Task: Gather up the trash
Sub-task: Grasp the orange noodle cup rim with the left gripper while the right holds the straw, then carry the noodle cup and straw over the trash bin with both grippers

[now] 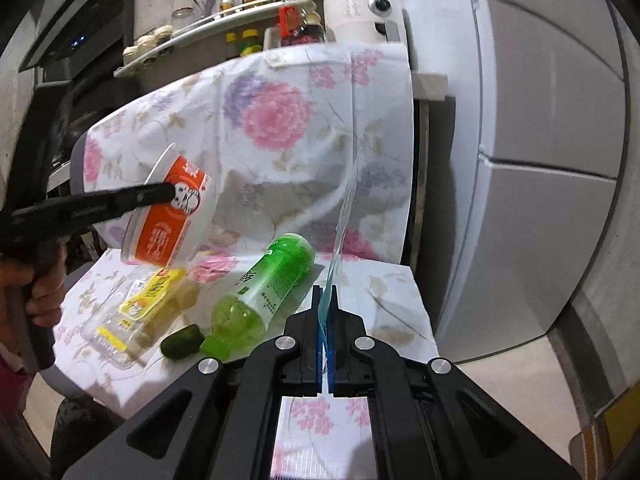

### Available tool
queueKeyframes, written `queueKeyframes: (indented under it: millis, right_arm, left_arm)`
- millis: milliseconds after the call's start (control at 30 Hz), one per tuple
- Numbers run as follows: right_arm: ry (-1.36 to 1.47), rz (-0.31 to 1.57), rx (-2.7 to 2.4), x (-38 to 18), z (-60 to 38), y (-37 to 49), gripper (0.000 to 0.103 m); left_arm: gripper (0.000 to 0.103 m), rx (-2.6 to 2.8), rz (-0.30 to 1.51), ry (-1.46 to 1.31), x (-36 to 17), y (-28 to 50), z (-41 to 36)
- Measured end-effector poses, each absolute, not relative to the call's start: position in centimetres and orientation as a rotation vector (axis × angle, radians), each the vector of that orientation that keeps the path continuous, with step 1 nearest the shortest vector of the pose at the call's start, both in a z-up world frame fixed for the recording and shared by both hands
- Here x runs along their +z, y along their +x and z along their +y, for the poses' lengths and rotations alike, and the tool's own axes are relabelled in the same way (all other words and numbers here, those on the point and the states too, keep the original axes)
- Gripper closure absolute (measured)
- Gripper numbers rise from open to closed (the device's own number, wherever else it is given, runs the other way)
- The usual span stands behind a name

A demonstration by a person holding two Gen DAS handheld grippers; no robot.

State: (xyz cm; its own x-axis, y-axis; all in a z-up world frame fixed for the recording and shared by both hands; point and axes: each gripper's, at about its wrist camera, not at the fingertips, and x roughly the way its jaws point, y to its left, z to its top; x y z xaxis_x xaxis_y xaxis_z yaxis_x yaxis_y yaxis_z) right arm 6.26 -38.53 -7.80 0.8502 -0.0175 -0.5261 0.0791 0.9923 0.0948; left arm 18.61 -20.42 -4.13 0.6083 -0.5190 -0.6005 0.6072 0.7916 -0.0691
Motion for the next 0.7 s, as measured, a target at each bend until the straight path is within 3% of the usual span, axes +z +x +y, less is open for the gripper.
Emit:
queueKeyframes:
  millis: [400,700]
  right_arm:
    - [0.166,0.622,-0.175,-8.3,-38.1,-4.5,0.101]
    - [0.198,0.663,-0.361,-9.3,-39.3,-12.2,0.101]
  left_arm:
    - [0.100,-0.883,0.646,0.041,-6.7,5.5,-19.2]
    - [0.100,-1.099,0.678,0.067,-8.8,-1.0,-22.4]
